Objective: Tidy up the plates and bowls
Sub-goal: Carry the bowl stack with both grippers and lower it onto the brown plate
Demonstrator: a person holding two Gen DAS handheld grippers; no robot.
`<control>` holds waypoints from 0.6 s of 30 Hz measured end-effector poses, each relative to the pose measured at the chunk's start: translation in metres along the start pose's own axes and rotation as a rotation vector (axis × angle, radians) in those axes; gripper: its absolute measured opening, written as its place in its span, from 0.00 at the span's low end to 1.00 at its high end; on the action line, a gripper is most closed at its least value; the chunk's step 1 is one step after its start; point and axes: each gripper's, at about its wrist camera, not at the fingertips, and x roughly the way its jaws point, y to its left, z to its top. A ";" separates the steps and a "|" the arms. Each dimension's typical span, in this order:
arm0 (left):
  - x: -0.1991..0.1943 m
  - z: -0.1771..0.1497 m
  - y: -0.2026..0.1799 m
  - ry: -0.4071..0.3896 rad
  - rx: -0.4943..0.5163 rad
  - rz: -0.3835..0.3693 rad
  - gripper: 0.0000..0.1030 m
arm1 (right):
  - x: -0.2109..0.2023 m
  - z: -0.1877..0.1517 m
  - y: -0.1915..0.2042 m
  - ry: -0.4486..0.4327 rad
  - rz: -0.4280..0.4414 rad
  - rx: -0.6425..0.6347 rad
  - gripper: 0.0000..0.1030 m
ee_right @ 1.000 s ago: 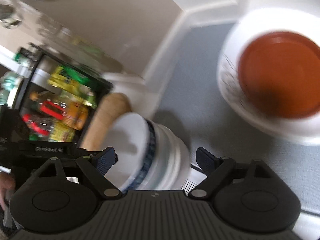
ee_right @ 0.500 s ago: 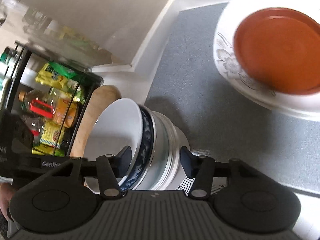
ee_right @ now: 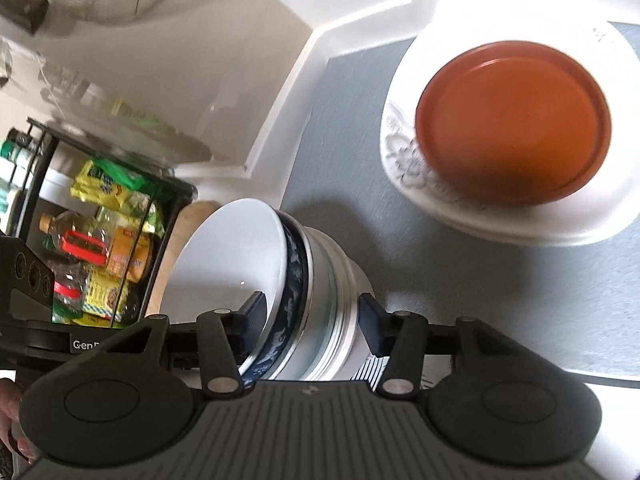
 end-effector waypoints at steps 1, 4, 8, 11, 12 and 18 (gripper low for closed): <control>-0.002 0.001 -0.005 -0.003 0.010 -0.003 0.48 | -0.005 0.002 -0.001 -0.011 -0.002 0.000 0.55; -0.001 0.009 -0.022 -0.009 0.035 -0.016 0.48 | -0.020 0.010 -0.004 -0.040 -0.008 0.002 0.55; 0.001 0.016 -0.045 -0.012 0.069 -0.028 0.49 | -0.038 0.021 -0.014 -0.077 -0.024 0.010 0.55; 0.005 0.025 -0.065 -0.009 0.102 -0.027 0.49 | -0.050 0.031 -0.023 -0.095 -0.040 0.014 0.55; 0.006 0.028 -0.072 -0.008 0.112 -0.027 0.49 | -0.054 0.034 -0.025 -0.102 -0.048 0.011 0.55; 0.008 0.049 -0.104 -0.018 0.159 -0.043 0.49 | -0.075 0.060 -0.040 -0.161 -0.069 0.015 0.55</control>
